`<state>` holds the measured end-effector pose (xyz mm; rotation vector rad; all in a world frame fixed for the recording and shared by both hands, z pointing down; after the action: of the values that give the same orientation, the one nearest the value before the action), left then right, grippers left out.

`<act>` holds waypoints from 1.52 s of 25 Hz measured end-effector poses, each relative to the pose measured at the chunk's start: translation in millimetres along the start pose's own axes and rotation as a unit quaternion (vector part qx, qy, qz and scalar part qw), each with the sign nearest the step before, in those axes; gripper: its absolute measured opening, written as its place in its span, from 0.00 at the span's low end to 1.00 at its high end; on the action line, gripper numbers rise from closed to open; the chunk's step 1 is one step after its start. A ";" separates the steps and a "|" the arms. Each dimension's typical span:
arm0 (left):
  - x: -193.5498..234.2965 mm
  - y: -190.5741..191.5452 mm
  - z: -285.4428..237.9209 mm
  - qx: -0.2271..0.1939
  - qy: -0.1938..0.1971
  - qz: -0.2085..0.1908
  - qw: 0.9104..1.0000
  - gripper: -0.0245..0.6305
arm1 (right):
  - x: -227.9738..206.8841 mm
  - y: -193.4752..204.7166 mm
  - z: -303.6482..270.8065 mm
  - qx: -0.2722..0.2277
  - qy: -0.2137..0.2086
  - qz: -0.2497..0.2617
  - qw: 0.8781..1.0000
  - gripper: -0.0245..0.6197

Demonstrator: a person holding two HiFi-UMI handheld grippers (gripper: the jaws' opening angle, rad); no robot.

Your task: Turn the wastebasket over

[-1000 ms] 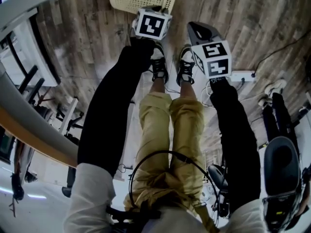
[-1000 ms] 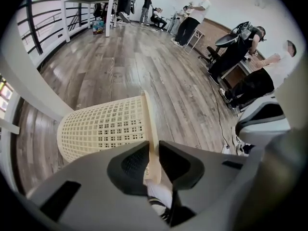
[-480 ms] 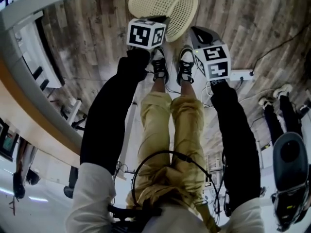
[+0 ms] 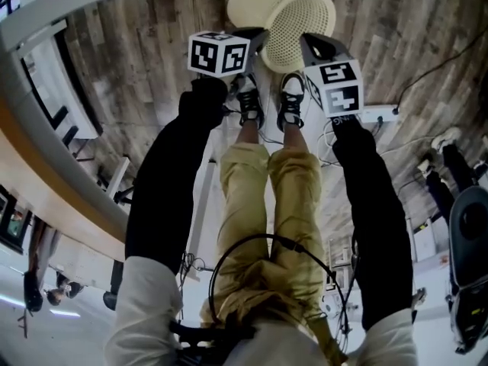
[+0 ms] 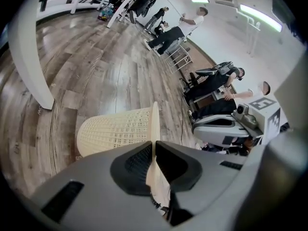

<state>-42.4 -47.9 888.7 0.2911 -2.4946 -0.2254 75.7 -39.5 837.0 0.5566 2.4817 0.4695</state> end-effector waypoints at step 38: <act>140.2 24.9 16.1 0.050 -0.339 -0.043 0.938 0.27 | -4.9 13.3 -40.4 0.004 -0.004 -0.005 1.000 0.07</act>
<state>-166.5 -58.8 959.4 0.4196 -3.1879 -0.2692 59.9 -38.9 876.8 0.5471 2.4784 0.4533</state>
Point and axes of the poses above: the fingertips, and each gripper's own axes: z backward along the fingers, x to its left, y out of its underside, the point moved 4 cm from there along z, backward along the fingers, and after that the axes turned 10 degrees about -y, right-handed, at the moved point
